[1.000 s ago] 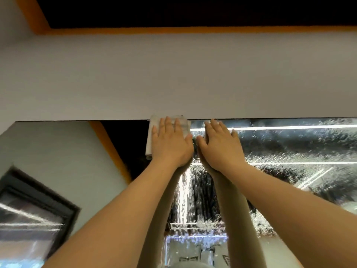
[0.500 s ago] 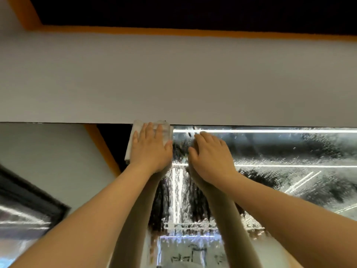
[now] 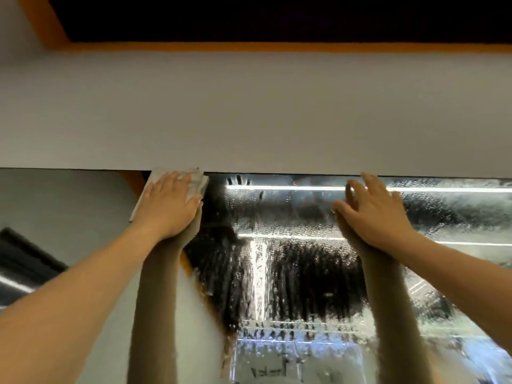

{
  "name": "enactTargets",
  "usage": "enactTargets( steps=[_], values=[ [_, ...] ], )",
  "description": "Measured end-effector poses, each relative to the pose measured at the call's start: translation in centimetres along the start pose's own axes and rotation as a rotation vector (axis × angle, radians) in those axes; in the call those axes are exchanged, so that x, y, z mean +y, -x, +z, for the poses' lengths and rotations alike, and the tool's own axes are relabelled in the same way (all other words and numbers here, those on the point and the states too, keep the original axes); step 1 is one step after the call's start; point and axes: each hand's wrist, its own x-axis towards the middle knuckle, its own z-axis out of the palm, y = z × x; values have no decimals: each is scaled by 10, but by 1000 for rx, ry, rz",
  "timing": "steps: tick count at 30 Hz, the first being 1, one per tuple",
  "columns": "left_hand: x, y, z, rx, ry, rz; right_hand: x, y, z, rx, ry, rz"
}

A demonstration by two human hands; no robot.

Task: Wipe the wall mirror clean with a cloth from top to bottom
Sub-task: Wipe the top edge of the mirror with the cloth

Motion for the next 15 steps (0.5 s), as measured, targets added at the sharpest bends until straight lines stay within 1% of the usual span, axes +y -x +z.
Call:
enactTargets(
  steps=[2, 4, 6, 8, 12, 15],
  values=[
    [-1, 0, 0, 5, -13, -6, 1, -3, 1, 21, -73, 24],
    [-4, -2, 1, -9, -20, -12, 6, -6, -3, 44, -140, 101],
    [-4, -2, 1, -17, -24, -14, 18, -8, -7, 34, -104, 129],
    [-1, 0, -1, -13, -17, -13, 27, -6, -6, 20, -55, 106],
    [7, 3, -6, 40, -22, -3, 33, -4, -1, 30, -44, 85],
    [7, 3, -6, -1, -29, 13, 34, -5, -2, 38, -26, 77]
  ],
)
